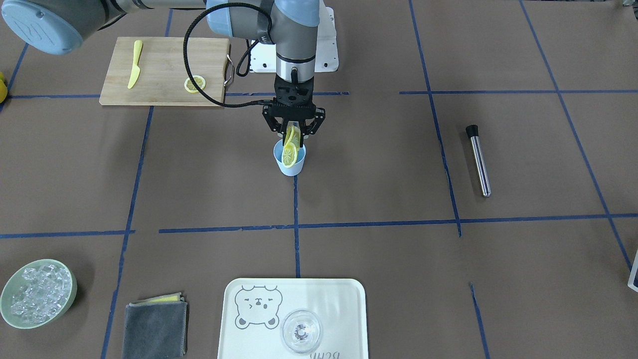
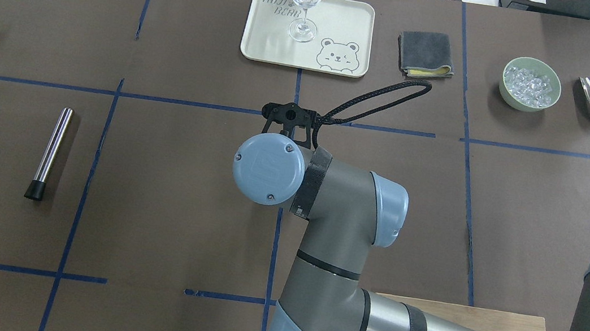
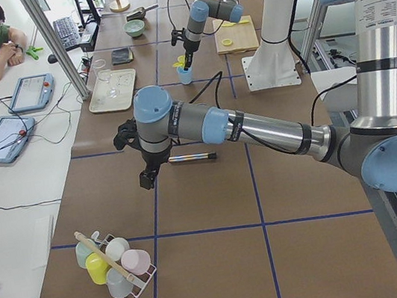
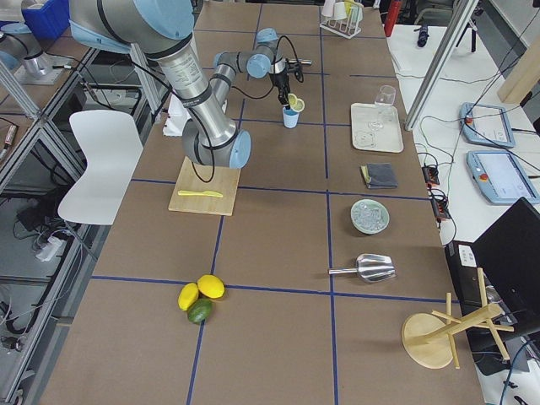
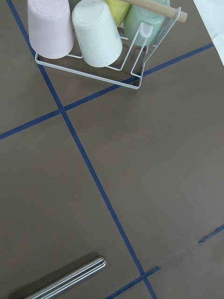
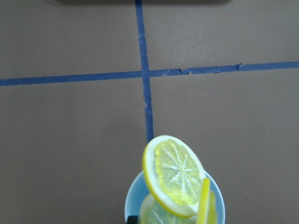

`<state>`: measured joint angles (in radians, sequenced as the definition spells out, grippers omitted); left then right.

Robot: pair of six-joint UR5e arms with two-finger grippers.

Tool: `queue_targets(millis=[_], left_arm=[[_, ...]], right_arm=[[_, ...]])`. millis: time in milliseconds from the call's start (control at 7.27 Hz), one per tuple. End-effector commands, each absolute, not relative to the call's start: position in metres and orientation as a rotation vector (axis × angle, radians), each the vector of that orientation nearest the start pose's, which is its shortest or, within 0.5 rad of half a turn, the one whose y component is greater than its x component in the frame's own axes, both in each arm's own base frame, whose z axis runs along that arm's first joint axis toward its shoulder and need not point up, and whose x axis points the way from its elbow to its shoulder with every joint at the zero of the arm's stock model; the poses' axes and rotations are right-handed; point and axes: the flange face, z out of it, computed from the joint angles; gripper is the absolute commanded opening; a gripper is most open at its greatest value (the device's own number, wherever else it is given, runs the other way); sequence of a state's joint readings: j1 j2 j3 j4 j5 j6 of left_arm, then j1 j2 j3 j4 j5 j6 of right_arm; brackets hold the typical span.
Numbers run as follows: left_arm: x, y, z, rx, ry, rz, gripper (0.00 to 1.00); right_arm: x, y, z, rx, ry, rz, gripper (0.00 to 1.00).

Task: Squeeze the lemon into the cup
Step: 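Lower the right gripper and release the lemon slices into the blue cup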

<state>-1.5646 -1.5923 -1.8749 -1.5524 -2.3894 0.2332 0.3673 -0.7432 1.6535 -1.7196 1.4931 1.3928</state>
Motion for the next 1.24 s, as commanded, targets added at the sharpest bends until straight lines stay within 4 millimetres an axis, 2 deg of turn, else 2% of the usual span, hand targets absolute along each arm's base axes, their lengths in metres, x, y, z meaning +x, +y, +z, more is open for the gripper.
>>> queue_targets(millis=[0,412,550,688,825,962,1100], left_arm=[[-0.058,-0.497,0.496,0.383,0.777,0.350,1.00],[-0.058,-0.497,0.497,0.381,0.777,0.350,1.00],[-0.057,-0.497,0.497,0.381,0.778,0.350,1.00],[-0.058,-0.497,0.496,0.383,0.777,0.350,1.00],[-0.057,-0.496,0.495,0.384,0.778,0.350,1.00],[-0.058,-0.498,0.485,0.405,0.770,0.358,1.00],[-0.058,-0.500,0.478,0.425,0.769,0.367,1.00]], right_arm=[[-0.598,-0.381,0.151,0.278,-0.702,0.199,0.83],[-0.597,-0.380,0.150,0.279,-0.704,0.197,0.91],[-0.596,-0.380,0.148,0.282,-0.709,0.198,1.00],[-0.585,-0.385,0.140,0.289,-0.726,0.198,1.00],[-0.570,-0.402,0.139,0.270,-0.735,0.167,1.00],[-0.542,-0.433,0.144,0.237,-0.745,0.128,1.00],[-0.503,-0.461,0.164,0.230,-0.742,0.063,1.00]])
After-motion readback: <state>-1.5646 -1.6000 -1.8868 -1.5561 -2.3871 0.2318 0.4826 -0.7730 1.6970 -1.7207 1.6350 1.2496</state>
